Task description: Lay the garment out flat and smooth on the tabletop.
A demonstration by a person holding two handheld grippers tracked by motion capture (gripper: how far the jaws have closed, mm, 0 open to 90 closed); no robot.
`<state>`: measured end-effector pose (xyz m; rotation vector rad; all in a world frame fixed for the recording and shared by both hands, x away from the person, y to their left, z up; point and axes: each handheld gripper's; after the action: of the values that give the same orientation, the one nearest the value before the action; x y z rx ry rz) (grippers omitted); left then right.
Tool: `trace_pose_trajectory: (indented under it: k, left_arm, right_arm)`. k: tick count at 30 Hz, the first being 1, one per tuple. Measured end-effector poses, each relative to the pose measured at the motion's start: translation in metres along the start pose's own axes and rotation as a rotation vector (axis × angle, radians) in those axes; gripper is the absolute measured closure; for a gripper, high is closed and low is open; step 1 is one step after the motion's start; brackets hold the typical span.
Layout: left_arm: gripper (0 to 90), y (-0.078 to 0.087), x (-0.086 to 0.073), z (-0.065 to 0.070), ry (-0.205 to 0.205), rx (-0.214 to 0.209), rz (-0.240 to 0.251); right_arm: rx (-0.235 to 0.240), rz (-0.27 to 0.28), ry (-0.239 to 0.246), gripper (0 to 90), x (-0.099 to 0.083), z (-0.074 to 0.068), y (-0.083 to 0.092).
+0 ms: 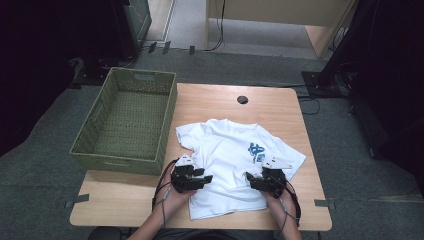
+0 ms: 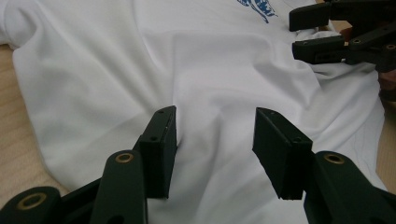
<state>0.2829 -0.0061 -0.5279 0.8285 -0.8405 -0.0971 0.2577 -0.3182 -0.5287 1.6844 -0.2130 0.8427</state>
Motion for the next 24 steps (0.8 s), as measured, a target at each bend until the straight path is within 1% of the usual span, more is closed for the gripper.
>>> trace_pose_trajectory:
  k: [4, 6, 7, 9, 11, 13, 15, 17, 19, 21, 22, 24]
  left_arm:
    - [49.0, 0.004, -0.006, 0.004, 0.003, -0.006, -0.005]
    - [48.0, 0.005, -0.008, 0.006, -0.013, -0.006, -0.013]
    - [46.9, 0.005, -0.007, 0.007, -0.028, -0.005, -0.018]
    - [45.8, 0.005, -0.005, 0.008, -0.04, 0.0, -0.008]
    - [44.4, 0.007, -0.002, 0.007, -0.05, 0.009, 0.006]
    - [42.6, 0.008, 0.002, 0.004, -0.054, 0.017, 0.004]
    - [40.4, 0.008, 0.006, 0.001, -0.038, 0.006, 0.006]
    - [39.1, 0.007, 0.01, -0.001, -0.028, 0.007, 0.0]
    - [39.1, 0.007, 0.015, -0.001, -0.039, 0.023, -0.005]
    - [39.1, 0.008, 0.021, -0.001, -0.046, 0.027, 0.015]
    - [39.1, 0.008, 0.025, -0.002, -0.056, 0.031, 0.015]
    - [39.1, 0.006, 0.033, -0.002, -0.077, 0.055, 0.029]
  right_arm:
    - [0.004, -0.007, 0.0, 27.4, -0.006, -0.006, 0.005]
    - [0.012, -0.004, 0.012, 27.5, -0.01, -0.01, 0.008]
    - [0.014, -0.001, 0.021, 27.5, -0.011, -0.011, 0.008]
    - [0.024, 0.001, 0.028, 27.7, -0.012, -0.012, 0.009]
    - [0.029, 0.012, 0.033, 27.8, -0.011, -0.009, 0.009]
    - [0.037, 0.028, 0.021, 27.8, -0.009, -0.007, 0.01]
    - [0.039, 0.028, 0.019, 27.8, -0.006, -0.005, 0.009]
    - [0.037, 0.019, 0.02, 27.8, -0.004, -0.004, 0.008]
    - [0.033, 0.027, 0.017, 27.8, -0.001, -0.002, 0.008]
    - [0.029, 0.033, 0.019, 27.8, 0.003, 0.0, 0.009]
    - [0.029, 0.031, 0.02, 27.8, 0.006, 0.0, 0.01]
    - [0.028, 0.03, 0.03, 27.8, 0.012, 0.002, 0.01]
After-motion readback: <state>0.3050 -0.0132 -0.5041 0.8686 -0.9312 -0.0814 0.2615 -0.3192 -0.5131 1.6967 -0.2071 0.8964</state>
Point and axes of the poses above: each handheld gripper's, and its own axes: y roughly backward along the jaws, x roughly out of its top, z roughly to its right, and after that the axes turned 8 degrees about -z, right-handed
